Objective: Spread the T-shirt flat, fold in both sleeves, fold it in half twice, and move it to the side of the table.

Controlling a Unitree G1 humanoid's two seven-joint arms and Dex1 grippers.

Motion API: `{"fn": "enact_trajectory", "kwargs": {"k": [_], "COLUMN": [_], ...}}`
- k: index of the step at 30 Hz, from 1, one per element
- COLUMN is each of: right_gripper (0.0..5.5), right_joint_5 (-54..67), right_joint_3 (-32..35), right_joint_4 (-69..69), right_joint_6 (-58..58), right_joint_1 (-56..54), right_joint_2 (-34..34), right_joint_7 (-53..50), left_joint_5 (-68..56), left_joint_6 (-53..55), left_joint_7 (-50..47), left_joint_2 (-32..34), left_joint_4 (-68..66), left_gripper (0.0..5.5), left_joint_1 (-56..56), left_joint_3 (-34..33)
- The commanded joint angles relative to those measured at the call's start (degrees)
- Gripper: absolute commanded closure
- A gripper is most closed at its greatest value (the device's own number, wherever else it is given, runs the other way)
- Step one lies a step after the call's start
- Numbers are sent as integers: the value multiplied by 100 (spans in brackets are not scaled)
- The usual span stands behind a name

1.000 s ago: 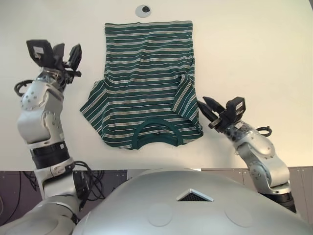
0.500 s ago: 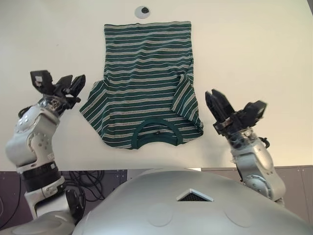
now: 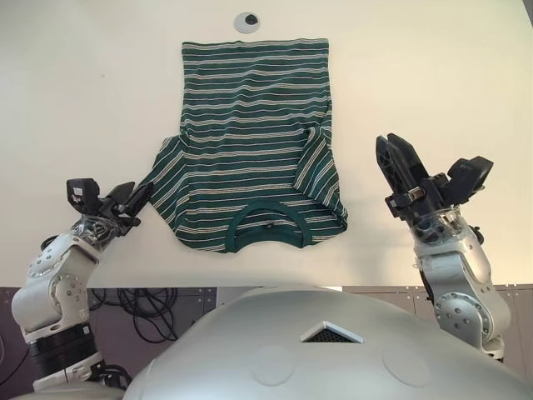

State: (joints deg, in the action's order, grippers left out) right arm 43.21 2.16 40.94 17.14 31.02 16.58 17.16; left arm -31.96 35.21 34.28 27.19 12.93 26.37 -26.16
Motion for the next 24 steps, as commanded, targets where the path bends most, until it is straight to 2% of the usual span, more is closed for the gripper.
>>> {"fn": "enact_trajectory", "kwargs": {"k": [1, 14, 20, 24], "right_gripper": [425, 425, 425, 425], "right_joint_5": [-179, -637, -787, -931], "right_joint_3": [-36, -64, -161, -305], "right_joint_4": [-97, -247, -266, -269], "right_joint_6": [175, 203, 126, 11], "right_joint_1": [-76, -108, -1, 101], "right_joint_2": [75, -55, -158, -303], "right_joint_7": [-39, -126, -209, -296], "left_joint_5": [131, 253, 44, -462], "left_joint_6": [25, -145, 40, 420], "left_joint_7": [17, 166, 208, 220], "left_joint_2": [53, 272, 352, 384], "left_joint_4": [-121, -566, -497, -140], "left_gripper": [348, 546, 546, 546], "left_joint_1": [50, -278, -699, -1042], "left_joint_3": [179, 367, 316, 35]}}
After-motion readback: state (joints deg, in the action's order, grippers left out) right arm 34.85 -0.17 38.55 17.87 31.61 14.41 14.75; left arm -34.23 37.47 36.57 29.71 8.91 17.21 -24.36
